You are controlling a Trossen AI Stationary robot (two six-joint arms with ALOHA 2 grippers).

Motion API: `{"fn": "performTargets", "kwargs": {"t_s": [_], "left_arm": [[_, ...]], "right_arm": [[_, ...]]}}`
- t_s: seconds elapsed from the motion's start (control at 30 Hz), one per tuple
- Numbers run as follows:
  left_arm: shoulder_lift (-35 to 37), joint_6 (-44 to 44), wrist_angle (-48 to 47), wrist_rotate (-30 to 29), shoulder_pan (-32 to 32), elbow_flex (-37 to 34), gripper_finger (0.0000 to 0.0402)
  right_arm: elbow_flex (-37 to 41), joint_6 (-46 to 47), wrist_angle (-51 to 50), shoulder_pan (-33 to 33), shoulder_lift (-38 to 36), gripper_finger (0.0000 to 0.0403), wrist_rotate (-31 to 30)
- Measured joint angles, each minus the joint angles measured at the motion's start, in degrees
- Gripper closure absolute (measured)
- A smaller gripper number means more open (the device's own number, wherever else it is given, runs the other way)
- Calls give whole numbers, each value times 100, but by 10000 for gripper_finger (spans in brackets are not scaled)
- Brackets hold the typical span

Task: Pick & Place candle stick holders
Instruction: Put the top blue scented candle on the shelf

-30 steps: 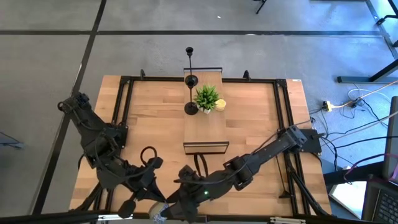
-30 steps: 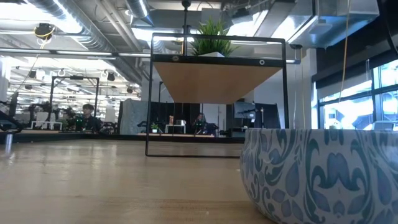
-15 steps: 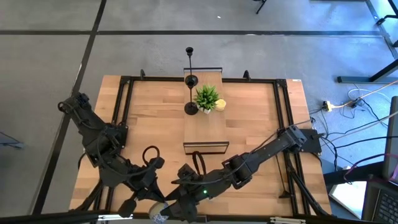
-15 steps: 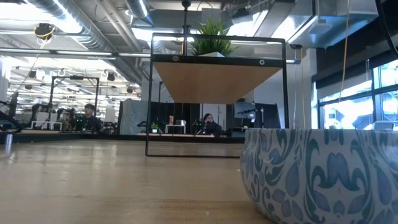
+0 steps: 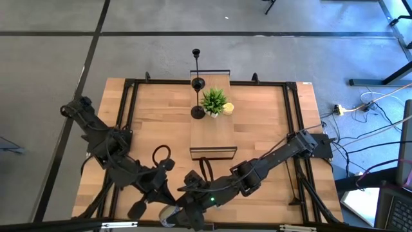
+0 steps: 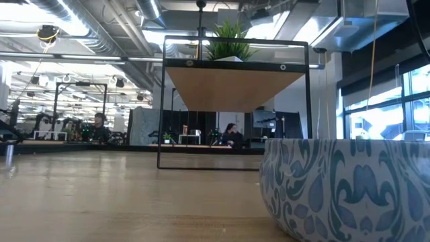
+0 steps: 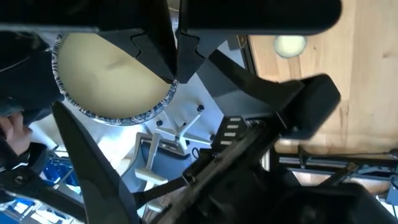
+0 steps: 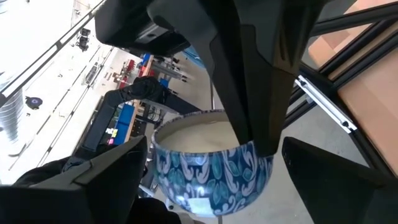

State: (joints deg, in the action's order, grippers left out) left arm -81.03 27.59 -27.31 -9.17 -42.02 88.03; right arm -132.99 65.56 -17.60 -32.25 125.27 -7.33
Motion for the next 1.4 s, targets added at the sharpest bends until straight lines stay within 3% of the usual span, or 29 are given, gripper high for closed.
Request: {"fn": "performTargets", "kwargs": {"t_s": [0.73,1.07,1.4], "left_arm": [[-117,-177,72,381,320,-2,400],[-319,-200,233,596,352,-2,400],[-169,-224,242,567,347,-2,400]], "right_arm": [[0,151,-40,20,0,28,46],[-2,269,-35,37,42,66,124],[-2,262,238,11,42,59,264]]}}
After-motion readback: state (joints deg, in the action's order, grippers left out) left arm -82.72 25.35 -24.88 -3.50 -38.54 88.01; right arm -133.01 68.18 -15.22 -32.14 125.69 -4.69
